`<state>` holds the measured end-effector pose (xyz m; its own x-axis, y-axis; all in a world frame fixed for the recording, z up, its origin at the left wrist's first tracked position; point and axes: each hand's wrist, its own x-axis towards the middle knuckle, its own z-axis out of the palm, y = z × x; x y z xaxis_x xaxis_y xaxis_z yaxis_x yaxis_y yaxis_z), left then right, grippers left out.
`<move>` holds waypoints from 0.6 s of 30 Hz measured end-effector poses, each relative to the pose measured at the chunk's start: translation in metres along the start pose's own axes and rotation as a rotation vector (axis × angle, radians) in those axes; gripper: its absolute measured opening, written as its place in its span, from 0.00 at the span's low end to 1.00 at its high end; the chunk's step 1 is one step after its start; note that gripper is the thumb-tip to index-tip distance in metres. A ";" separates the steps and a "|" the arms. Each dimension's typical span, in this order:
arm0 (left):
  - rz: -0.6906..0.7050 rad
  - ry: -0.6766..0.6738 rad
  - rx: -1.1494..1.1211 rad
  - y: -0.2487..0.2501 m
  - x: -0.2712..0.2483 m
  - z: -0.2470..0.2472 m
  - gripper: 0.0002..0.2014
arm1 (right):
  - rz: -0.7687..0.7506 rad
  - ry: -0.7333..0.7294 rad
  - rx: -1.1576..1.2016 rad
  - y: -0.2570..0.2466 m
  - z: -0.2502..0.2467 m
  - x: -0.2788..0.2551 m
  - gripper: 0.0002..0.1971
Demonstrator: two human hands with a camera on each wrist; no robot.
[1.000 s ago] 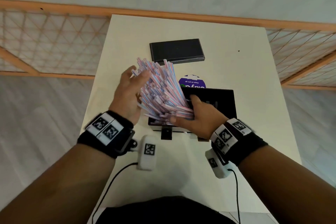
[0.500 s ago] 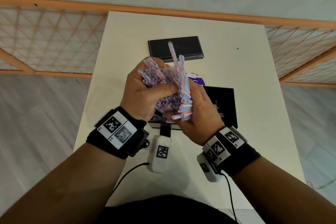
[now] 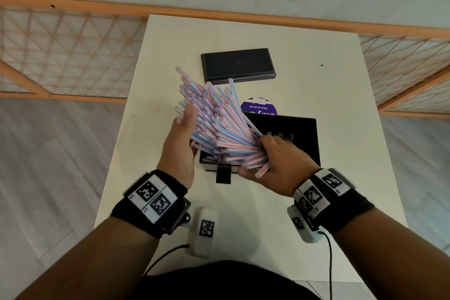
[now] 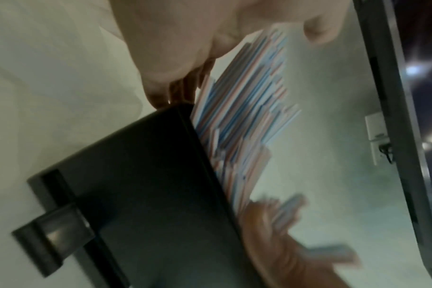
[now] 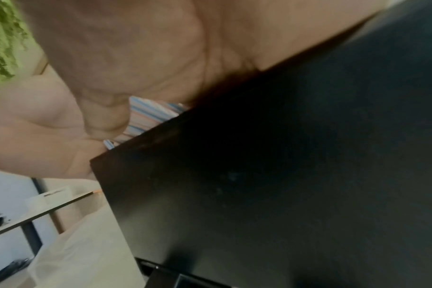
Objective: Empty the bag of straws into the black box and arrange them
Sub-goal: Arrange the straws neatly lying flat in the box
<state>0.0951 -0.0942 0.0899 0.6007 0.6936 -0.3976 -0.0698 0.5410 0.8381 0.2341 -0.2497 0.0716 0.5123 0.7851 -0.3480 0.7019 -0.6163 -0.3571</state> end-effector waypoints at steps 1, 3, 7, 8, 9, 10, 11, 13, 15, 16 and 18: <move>0.033 -0.020 0.037 -0.005 -0.002 0.001 0.37 | -0.020 -0.012 -0.017 0.000 0.000 0.001 0.46; 0.108 -0.069 0.165 -0.012 -0.005 0.002 0.37 | -0.047 -0.036 -0.034 -0.001 -0.001 0.004 0.48; 0.170 -0.120 0.432 -0.020 -0.007 -0.003 0.32 | 0.020 -0.121 0.002 -0.011 -0.004 0.015 0.57; 0.149 -0.131 0.461 -0.021 -0.007 -0.005 0.33 | 0.022 -0.127 -0.011 -0.016 -0.003 0.017 0.56; 0.113 -0.136 0.467 -0.022 -0.008 -0.006 0.36 | 0.009 -0.111 -0.032 -0.022 -0.001 0.018 0.54; 0.067 -0.135 0.477 -0.023 -0.009 -0.008 0.38 | -0.002 -0.080 -0.058 -0.029 0.000 0.018 0.51; 0.031 -0.137 0.503 -0.025 -0.009 -0.010 0.40 | -0.007 -0.039 -0.082 -0.034 0.002 0.017 0.49; -0.005 -0.171 0.582 -0.024 -0.013 -0.011 0.42 | -0.001 0.023 -0.107 -0.042 0.004 0.015 0.49; 0.018 -0.185 0.773 -0.019 -0.019 -0.009 0.37 | 0.009 0.056 -0.110 -0.044 0.005 0.014 0.48; 0.064 -0.172 0.915 -0.015 -0.020 -0.008 0.33 | 0.012 0.065 -0.101 -0.044 0.006 0.014 0.47; 0.214 -0.140 1.120 -0.008 -0.018 -0.008 0.23 | 0.000 0.050 -0.064 -0.042 0.006 0.014 0.45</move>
<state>0.0783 -0.1071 0.0870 0.7503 0.6233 -0.2204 0.5240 -0.3574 0.7731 0.2088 -0.2133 0.0763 0.5351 0.7885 -0.3032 0.7314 -0.6120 -0.3009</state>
